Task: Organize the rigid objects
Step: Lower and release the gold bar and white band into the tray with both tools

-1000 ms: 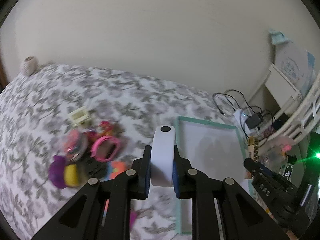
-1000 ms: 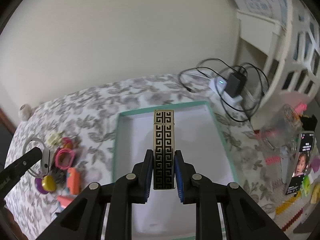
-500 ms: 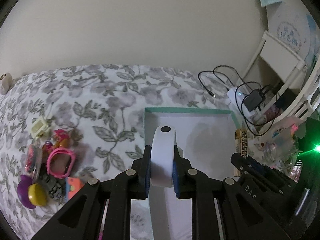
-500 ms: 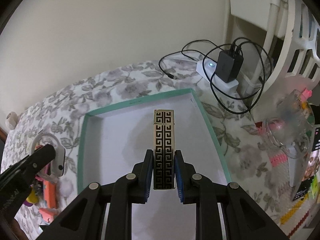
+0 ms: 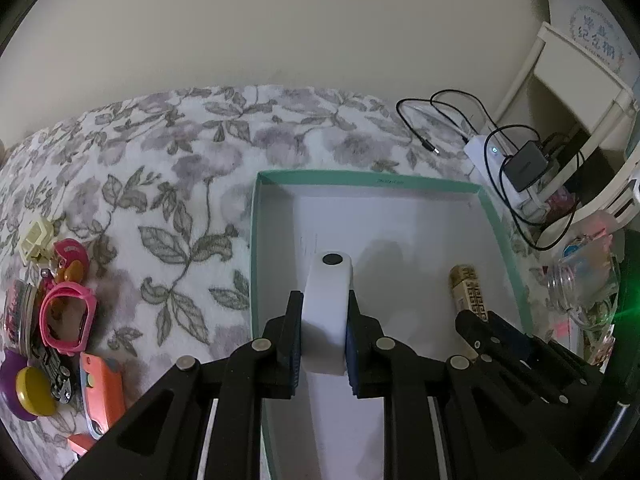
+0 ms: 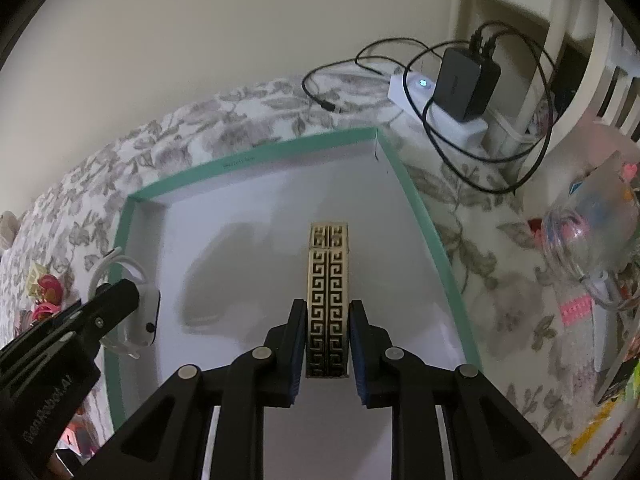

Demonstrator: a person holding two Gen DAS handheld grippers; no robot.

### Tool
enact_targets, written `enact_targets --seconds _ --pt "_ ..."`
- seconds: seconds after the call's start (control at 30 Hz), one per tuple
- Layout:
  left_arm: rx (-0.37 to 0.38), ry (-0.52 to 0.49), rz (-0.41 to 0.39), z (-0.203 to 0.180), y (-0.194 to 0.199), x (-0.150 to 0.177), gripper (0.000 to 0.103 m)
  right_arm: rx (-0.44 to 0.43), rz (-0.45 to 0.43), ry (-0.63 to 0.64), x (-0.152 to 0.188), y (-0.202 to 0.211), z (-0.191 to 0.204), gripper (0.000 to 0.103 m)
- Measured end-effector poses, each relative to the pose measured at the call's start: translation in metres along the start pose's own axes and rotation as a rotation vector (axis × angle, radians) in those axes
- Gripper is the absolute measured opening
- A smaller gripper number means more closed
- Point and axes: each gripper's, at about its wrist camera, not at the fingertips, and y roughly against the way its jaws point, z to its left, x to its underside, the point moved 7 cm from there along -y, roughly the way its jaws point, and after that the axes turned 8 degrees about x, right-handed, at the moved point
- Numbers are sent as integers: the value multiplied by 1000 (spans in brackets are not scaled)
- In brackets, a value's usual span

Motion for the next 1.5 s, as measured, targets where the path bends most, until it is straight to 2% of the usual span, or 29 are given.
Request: enact_targets --seconds 0.13,0.23,0.3,0.53,0.6,0.67,0.73,0.8,0.9,1.07,1.13,1.17,1.2,1.5 --pt "3 12 1 1 2 0 19 11 3 10 2 0 0 24" --pt "11 14 2 0 4 -1 24 14 4 17 0 2 2 24" --pt "19 14 0 0 6 -2 35 19 5 24 0 4 1 24" --pt "20 60 -18 6 21 -8 49 31 -3 28 -7 17 -4 24" --pt "1 62 -31 8 28 -10 58 26 -9 25 -9 22 -4 25" --pt "-22 61 -51 10 36 -12 62 26 -11 33 -10 26 -4 32" --pt "-48 59 -60 13 40 -14 65 29 -17 46 -11 30 -2 54" --pt "-77 64 -72 19 45 -15 78 28 -22 52 -11 31 -1 64" --pt "-107 81 -88 28 48 -15 85 10 -9 47 -10 29 1 67" --pt "-138 105 -85 43 43 -11 86 14 -15 54 -10 27 2 80" --pt "-136 116 -78 47 40 -8 94 7 -21 49 -10 27 2 91" --pt "-138 125 -76 50 38 -7 101 1 -23 47 -10 26 2 94" --pt "-142 130 -78 52 37 -6 102 -6 -22 48 -10 25 3 101" --pt "-165 167 -83 67 36 -1 103 -10 -7 53 -8 22 7 103"
